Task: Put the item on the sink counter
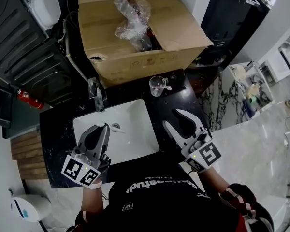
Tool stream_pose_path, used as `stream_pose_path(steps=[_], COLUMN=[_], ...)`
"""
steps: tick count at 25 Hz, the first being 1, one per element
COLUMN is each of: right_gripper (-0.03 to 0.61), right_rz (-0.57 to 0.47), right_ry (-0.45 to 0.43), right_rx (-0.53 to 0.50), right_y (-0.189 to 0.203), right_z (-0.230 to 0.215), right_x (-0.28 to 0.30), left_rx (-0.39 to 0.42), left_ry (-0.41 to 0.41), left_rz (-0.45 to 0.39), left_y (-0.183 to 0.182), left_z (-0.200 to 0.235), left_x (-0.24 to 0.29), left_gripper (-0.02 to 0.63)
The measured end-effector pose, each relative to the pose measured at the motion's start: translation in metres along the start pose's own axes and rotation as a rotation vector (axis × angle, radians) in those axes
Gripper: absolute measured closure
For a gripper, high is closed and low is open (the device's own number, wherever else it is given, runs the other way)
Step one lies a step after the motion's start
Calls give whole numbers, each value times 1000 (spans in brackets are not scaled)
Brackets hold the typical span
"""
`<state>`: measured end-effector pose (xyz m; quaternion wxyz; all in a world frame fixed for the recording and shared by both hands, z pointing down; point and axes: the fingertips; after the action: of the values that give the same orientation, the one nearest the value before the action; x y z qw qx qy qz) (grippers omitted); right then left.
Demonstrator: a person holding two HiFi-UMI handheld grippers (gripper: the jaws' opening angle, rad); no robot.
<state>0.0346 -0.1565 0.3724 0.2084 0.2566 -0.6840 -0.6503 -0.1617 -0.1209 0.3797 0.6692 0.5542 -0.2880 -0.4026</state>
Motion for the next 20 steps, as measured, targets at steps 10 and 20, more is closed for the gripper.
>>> stream_pose_path(steps=[10, 20], right_gripper=[535, 541], right_rz=[-44, -6], right_ry=[-117, -68], right_rx=[21, 38], right_y=[-16, -3], right_z=[42, 34], right_x=[-14, -33], left_rx=[-88, -180], left_ry=[100, 153], left_rz=[-20, -46], left_y=[-3, 3], left_z=[-3, 1], left_x=[43, 131], left_gripper=[588, 588])
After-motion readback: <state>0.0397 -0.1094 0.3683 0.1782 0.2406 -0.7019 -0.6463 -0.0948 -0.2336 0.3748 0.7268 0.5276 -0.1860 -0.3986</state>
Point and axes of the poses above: the fingertips, and each gripper's own axes: x forward along the fingers, z to its left, y out of its underside, and after that the axes turned 1 degree about -y, right-handed
